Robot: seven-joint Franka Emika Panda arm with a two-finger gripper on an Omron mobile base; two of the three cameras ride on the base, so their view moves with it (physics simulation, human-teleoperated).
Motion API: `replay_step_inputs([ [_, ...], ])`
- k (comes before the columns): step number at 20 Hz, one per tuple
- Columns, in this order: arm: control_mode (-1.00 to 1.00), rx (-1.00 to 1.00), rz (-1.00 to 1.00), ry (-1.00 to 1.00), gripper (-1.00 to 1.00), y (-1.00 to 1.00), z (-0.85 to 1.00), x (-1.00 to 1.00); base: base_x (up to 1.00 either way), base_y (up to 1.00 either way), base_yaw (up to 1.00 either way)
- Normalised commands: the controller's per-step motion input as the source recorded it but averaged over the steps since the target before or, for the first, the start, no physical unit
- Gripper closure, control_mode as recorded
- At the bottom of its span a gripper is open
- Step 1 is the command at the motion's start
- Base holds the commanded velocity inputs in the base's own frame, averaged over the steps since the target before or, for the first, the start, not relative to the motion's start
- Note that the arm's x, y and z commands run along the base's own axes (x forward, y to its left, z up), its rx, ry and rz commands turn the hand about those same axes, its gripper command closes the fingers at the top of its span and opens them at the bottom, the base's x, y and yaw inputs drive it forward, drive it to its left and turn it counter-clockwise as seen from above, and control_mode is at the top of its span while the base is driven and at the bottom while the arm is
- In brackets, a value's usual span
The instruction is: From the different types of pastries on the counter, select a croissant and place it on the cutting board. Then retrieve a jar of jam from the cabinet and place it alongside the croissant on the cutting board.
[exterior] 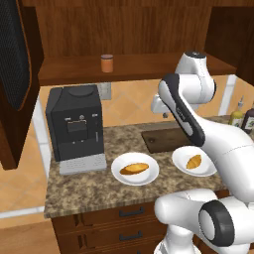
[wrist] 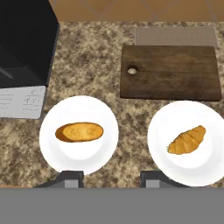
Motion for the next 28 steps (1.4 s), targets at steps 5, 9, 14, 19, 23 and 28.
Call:
replay_step_inputs([
  [5, -1.0, 0.0, -0.03, 0.04, -1.0, 0.0, -0.21, -0.01, 0.0, 0.0, 0.0],
  [9, -1.0, 0.0, -0.19, 0.05, -1.0, -0.52, -0.68, -0.31, 0.0, 0.0, 0.0],
  [14, -1.0, 0.0, -0.35, 0.18, -1.0, -0.98, -0.78, -0.22, 0.0, 0.0, 0.0],
  [19, -1.0, 0.0, -0.24, 0.01, -1.0, -0.82, -0.71, 0.0, 0.0, 0.0, 0.0],
  [23, -1.0, 0.01, -0.09, 0.02, -1.0, -0.25, -0.28, 0.0, 0.0, 0.0, 0.0],
  [28, -1.0, 0.0, 0.0, 0.04, -1.0, -0.08, -0.42, 0.01, 0.0, 0.0, 0.0],
])
